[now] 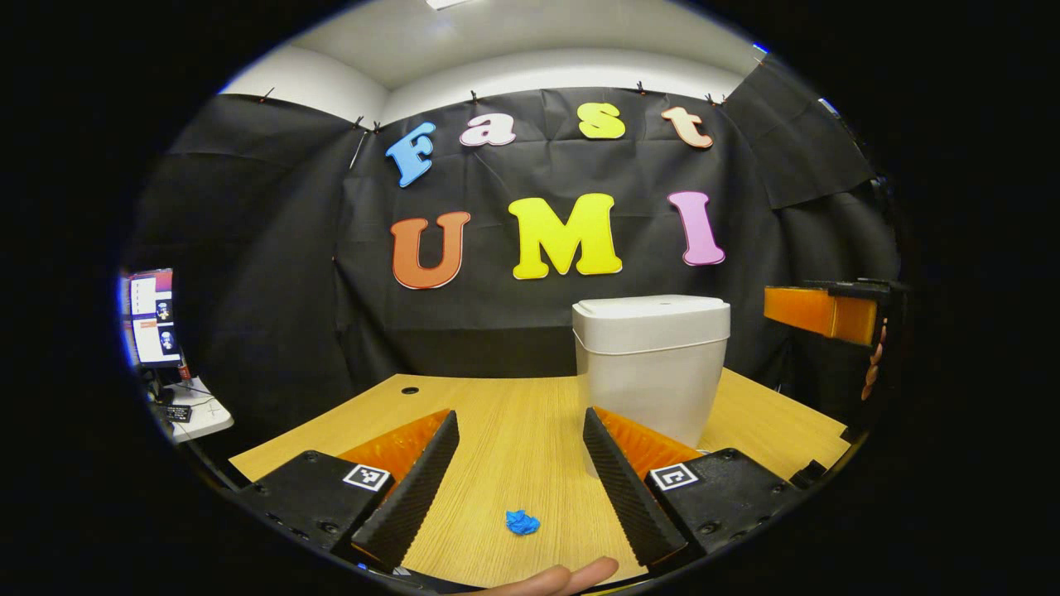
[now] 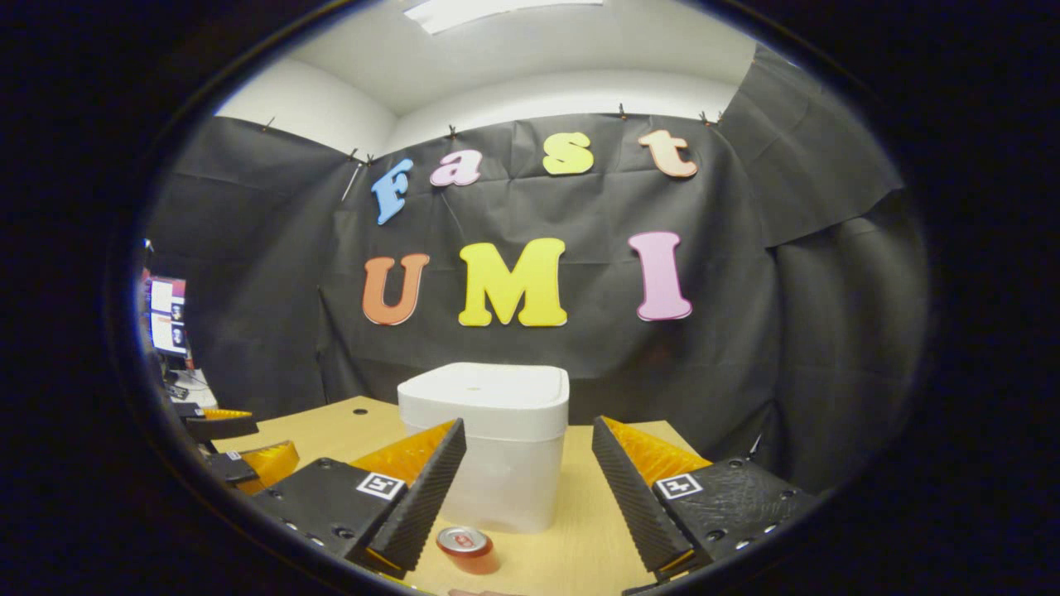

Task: Press the lid of the desktop garbage bin to open it, pick up the crumpled paper on the desktop and throw it into the bin, then pick up the pop can on the desktop and drop it into the bin, and finally close the garbage bin lid.

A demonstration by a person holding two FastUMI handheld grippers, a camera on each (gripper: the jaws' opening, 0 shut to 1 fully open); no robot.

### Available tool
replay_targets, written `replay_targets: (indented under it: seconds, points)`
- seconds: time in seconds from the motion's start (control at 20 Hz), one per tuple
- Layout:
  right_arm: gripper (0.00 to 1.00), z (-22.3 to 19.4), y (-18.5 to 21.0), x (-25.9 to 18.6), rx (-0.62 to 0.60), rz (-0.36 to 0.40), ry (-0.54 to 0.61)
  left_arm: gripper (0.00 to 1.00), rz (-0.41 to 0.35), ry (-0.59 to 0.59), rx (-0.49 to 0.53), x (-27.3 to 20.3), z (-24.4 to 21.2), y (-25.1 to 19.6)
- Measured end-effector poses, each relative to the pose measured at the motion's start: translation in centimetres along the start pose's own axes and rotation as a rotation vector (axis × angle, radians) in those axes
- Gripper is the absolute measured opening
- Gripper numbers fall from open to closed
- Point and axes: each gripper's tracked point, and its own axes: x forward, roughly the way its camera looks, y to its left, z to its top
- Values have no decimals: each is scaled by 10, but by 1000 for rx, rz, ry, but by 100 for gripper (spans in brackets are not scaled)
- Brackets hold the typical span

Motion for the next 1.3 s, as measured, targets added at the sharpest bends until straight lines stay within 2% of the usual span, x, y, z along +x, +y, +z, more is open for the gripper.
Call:
replay_targets:
  seconds: [0.05, 0.1, 0.25, 0.3, 0.45, 0.5, 0.65, 0.75, 0.8, 0.85, 0.9, 0.95, 1.2, 1.25, 1.3]
  points:
    - [93, 6, 0, 9, 8, -4, 3, 100, -10, 2, -3, -1, -1, -3]
    - [92, 11, 3, 16, 21, 5, 1, 98, -15, 1, -2, -1, 0, -3]
    - [76, 23, 20, 40, 38, 63, 9, 98, -39, 12, -4, 0, -3, -6]
    - [80, 25, 20, 50, 34, 64, 16, 98, -38, 14, -5, 0, -4, -4]
    - [69, 29, 28, 72, 10, 49, 34, 98, -8, 14, -1, 2, -3, 8]
    - [58, 28, 34, 76, 3, 54, 40, 98, -4, 15, -3, 3, -3, 12]
    - [53, 27, 51, 88, -13, 84, 48, 98, 9, 23, -3, 6, -5, 17]
    - [42, 25, 57, 93, -33, 80, 56, 98, 10, 31, -10, 10, -8, 19]
    - [31, 23, 58, 95, -36, 76, 65, 98, 10, 35, -14, 11, -9, 19]
    - [27, 16, 61, 97, -39, 87, 89, 98, 9, 39, -19, 12, -10, 19]
    - [10, 11, 67, 99, -50, 97, 106, 98, 8, 43, -22, 13, -12, 20]
    - [6, 5, 71, 101, -61, 106, 127, 98, 10, 44, -22, 13, -11, 22]
    - [6, -7, 75, 101, -38, 114, 179, 98, 13, 49, -25, 15, -12, 21]
    - [0, -3, 72, 101, -44, 107, 187, 98, 13, 51, -26, 15, -13, 21]
    - [0, -11, 73, 107, -43, 110, 194, 98, 11, 53, -27, 15, -14, 21]
